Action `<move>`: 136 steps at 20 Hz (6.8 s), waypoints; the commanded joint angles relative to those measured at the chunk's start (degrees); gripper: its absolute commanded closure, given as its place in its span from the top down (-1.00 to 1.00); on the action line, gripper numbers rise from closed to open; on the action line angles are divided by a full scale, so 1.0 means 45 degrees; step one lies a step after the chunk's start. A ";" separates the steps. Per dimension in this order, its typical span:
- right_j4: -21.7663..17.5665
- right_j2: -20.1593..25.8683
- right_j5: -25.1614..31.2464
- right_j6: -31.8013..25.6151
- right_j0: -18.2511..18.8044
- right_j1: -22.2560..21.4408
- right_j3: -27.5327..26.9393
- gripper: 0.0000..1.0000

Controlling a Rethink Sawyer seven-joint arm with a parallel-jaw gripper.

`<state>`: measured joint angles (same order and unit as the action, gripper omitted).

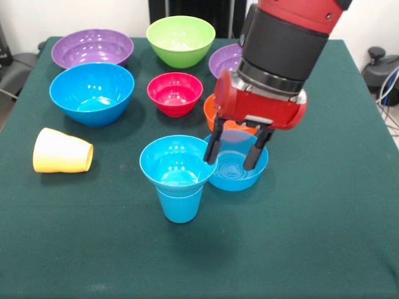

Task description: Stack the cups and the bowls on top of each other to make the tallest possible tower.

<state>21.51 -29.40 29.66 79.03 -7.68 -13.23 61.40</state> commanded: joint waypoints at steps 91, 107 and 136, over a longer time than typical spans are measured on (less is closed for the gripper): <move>-0.1624 0.4196 -0.4818 0.4324 -0.0644 0.0113 0.4626 1.00; -0.2133 0.4695 -0.5443 0.4105 0.0088 0.0482 0.4546 1.00; -0.1621 0.4377 -0.4414 0.4695 -0.0425 0.0351 0.4643 -1.00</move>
<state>15.83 -15.69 6.07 93.17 -8.12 -13.12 84.33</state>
